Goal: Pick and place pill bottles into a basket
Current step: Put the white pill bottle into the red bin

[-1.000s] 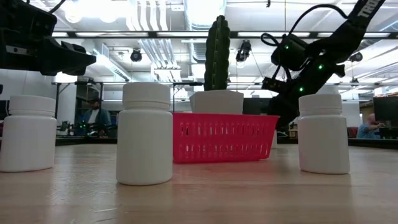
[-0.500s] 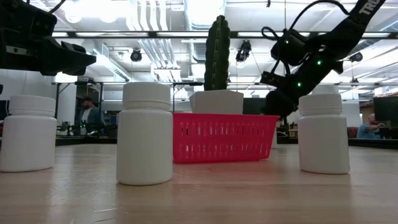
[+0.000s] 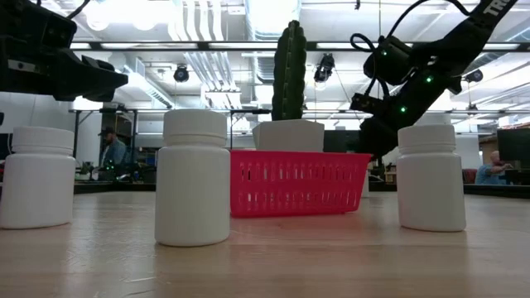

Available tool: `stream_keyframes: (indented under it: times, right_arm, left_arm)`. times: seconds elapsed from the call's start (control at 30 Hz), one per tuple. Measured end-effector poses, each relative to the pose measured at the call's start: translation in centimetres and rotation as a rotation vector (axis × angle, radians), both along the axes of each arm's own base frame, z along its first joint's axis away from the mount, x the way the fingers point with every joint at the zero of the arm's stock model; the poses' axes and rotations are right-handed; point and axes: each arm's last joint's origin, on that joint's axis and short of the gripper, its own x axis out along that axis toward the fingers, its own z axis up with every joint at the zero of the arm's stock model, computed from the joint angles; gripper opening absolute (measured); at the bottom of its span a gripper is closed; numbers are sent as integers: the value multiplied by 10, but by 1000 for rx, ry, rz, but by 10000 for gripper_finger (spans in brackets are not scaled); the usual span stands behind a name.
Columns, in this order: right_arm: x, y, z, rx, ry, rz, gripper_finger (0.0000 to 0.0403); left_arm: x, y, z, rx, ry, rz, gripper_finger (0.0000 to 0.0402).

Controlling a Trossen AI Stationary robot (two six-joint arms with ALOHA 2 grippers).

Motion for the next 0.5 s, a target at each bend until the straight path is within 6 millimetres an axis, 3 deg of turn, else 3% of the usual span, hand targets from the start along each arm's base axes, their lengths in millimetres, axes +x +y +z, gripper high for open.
stream_keyframes:
  times: [0.5]
  right_arm:
    - [-5,-11,-1,42,-15,47,384]
  left_arm:
    - [0,0,0,-1,-3,0,0]
